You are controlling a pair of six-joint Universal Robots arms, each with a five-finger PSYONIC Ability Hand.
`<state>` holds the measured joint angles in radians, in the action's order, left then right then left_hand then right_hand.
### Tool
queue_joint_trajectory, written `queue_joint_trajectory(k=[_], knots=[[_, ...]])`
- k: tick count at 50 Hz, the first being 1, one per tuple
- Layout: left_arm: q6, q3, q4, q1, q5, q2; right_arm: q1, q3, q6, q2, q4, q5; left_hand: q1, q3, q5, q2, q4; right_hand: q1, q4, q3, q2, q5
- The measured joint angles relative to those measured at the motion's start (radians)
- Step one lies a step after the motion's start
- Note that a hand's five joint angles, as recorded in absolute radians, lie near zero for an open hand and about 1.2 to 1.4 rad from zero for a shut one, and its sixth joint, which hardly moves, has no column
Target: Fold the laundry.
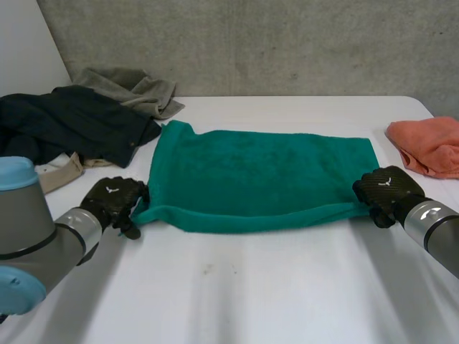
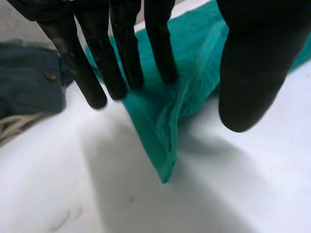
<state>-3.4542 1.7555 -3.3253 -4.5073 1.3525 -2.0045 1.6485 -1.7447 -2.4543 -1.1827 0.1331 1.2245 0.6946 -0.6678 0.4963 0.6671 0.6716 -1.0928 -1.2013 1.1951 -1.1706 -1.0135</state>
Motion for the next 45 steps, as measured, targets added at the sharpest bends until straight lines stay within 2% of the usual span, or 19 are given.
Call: queue_joint_trajectory(k=[2,3,4,8,13,16,17,20,21,32,39,45], knots=[[-0.001,-0.025,-0.001,0.002,0.003,-0.03,-0.001,-0.002,0.0,-0.001,0.0,0.001,0.286,-0.254,0.248,0.276,0.254,0.0,0.0,0.0,0.0,0.0],[-0.001,-0.035,-0.001,0.002,0.004,-0.041,-0.002,-0.003,0.0,-0.001,-0.001,0.002,0.343,-0.325,0.303,0.329,0.308,0.0,0.0,0.0,0.0,0.0],[-0.002,-0.049,-0.002,0.004,0.007,-0.056,-0.003,-0.005,0.0,-0.002,-0.002,0.003,0.469,-0.462,0.455,0.467,0.464,0.0,0.0,0.0,0.0,0.0],[-0.006,-0.076,-0.001,0.012,0.02,-0.064,-0.006,-0.009,0.01,-0.019,-0.029,0.003,0.469,-0.524,0.477,0.529,0.524,0.0,0.0,0.0,0.0,0.0],[-0.013,-0.046,0.003,0.038,0.062,0.048,-0.011,-0.016,0.088,-0.065,-0.167,-0.014,0.469,-0.525,0.477,0.529,0.525,0.01,0.053,-0.051,0.041,0.046],[-0.015,-0.001,0.001,0.051,0.081,0.135,-0.032,-0.016,0.18,-0.09,-0.278,-0.032,0.469,-0.525,0.477,0.529,0.527,0.391,0.477,-0.472,0.463,0.481],[-0.016,0.014,-0.001,0.055,0.086,0.16,-0.046,-0.013,0.207,-0.099,-0.308,-0.042,0.469,-0.525,0.477,0.529,0.528,0.592,0.653,-0.647,0.654,0.669],[-0.018,0.046,-0.005,0.062,0.092,0.207,-0.084,0.004,0.236,-0.124,-0.359,-0.071,0.469,-0.525,0.477,0.53,0.528,0.808,0.906,-0.898,0.881,0.918],[-0.018,0.054,-0.006,0.064,0.093,0.218,-0.098,0.015,0.227,-0.133,-0.367,-0.083,0.469,-0.526,0.477,0.53,0.528,0.815,0.926,-0.922,0.898,0.938],[-0.017,0.06,-0.01,0.073,0.093,0.217,-0.182,0.177,-0.064,-0.148,-0.385,-0.165,0.469,-0.526,0.477,0.531,0.528,0.812,0.927,-0.921,0.896,0.903],[-0.017,0.058,-0.011,0.073,0.092,0.215,-0.185,0.283,-0.009,-0.06,-0.426,-0.148,0.469,-0.526,0.477,0.531,0.528,0.738,0.841,-0.833,0.826,0.815],[-0.017,0.059,-0.011,0.073,0.091,0.215,-0.155,0.4,0.029,0.073,-0.495,-0.091,0.469,-0.526,0.477,0.531,0.528,0.64,0.748,-0.739,0.725,0.727]])
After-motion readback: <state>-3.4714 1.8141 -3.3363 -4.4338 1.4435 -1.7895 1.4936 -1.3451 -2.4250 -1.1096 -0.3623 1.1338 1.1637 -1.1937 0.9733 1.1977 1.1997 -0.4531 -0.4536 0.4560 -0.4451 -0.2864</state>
